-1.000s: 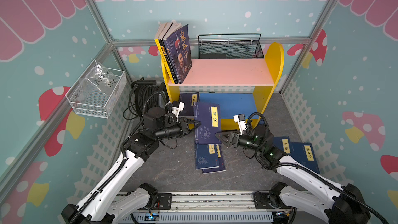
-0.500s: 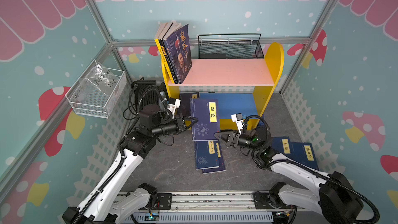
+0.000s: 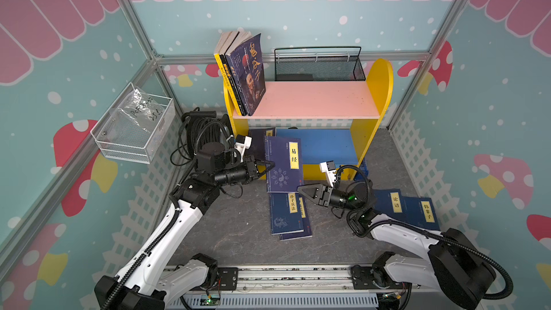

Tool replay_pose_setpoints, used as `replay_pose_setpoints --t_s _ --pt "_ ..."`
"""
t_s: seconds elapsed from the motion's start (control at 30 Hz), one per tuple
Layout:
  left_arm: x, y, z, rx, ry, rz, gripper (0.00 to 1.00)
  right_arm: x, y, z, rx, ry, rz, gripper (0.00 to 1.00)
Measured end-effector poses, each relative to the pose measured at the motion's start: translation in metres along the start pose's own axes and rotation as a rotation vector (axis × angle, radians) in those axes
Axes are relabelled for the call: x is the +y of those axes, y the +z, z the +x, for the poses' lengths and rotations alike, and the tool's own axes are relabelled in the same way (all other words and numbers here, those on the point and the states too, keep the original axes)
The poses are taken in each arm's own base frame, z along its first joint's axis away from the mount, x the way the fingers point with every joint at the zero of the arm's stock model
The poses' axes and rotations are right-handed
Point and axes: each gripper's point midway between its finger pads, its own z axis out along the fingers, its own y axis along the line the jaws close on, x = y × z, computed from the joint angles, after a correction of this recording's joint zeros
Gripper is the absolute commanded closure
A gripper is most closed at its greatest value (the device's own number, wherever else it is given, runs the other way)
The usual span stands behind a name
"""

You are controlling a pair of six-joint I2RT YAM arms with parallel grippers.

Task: Stacking books/files
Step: Place the book on the bookshelf.

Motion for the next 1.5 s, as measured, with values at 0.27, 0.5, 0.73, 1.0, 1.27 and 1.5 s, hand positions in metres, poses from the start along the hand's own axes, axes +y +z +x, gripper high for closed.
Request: replay_pose_setpoints --t_s 0.27,0.5,0.73,1.0,1.27,1.5 --pt "0.006 0.000 -0.001 -0.009 -0.004 -0.006 1.00 0.003 0.000 -0.004 -0.021 0.014 -0.009 0.87" --pt "0.012 0.001 -0.002 -0.014 0.003 -0.013 1.00 0.001 -0.002 -0.006 -0.043 0.045 -0.006 1.00" --pt "0.026 0.010 0.000 0.007 -0.022 -0.042 0.46 -0.014 -0.008 -0.004 -0.086 0.102 0.037 1.00" --pt "0.038 0.007 -0.001 -0.008 -0.014 -0.121 0.11 -0.031 -0.010 -0.018 -0.177 0.149 0.103 1.00" --pt "0.037 -0.021 -0.001 -0.053 0.016 -0.217 0.01 -0.029 0.016 -0.049 -0.184 0.106 0.144 1.00" --pt "0.026 -0.066 -0.009 -0.169 0.050 -0.266 0.01 -0.006 0.045 -0.086 -0.192 -0.025 0.129 1.00"
